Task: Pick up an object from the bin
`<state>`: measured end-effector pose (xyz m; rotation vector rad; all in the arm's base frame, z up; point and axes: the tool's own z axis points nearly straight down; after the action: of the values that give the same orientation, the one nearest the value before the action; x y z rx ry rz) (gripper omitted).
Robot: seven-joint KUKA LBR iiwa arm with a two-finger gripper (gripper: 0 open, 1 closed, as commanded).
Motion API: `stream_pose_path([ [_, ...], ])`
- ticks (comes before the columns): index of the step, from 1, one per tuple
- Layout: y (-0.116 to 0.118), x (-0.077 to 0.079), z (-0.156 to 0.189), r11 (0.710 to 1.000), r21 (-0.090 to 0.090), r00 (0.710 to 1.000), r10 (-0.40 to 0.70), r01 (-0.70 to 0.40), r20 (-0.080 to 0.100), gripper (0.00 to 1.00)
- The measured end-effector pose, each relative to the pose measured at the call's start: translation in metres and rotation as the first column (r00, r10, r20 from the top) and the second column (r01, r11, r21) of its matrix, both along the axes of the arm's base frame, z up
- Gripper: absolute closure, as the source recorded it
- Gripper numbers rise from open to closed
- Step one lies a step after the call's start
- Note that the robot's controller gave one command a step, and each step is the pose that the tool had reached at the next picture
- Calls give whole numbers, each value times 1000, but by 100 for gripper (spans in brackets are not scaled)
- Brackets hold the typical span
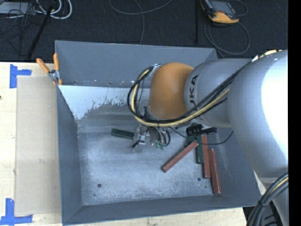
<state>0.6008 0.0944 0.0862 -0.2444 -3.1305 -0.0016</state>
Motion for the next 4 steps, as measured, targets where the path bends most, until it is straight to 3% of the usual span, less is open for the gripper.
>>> stream_pose_path([
  [1, 0, 0, 0, 1000, 0, 1000, -1, 1, 0, 0],
  [2, 0, 0, 0, 1000, 0, 1000, -1, 1, 0, 100],
  [3, 0, 0, 0, 1000, 0, 1000, -2, 2, 0, 0],
  [4, -11, 11, -16, 998, -1, 998, 61, -61, 5, 0],
])
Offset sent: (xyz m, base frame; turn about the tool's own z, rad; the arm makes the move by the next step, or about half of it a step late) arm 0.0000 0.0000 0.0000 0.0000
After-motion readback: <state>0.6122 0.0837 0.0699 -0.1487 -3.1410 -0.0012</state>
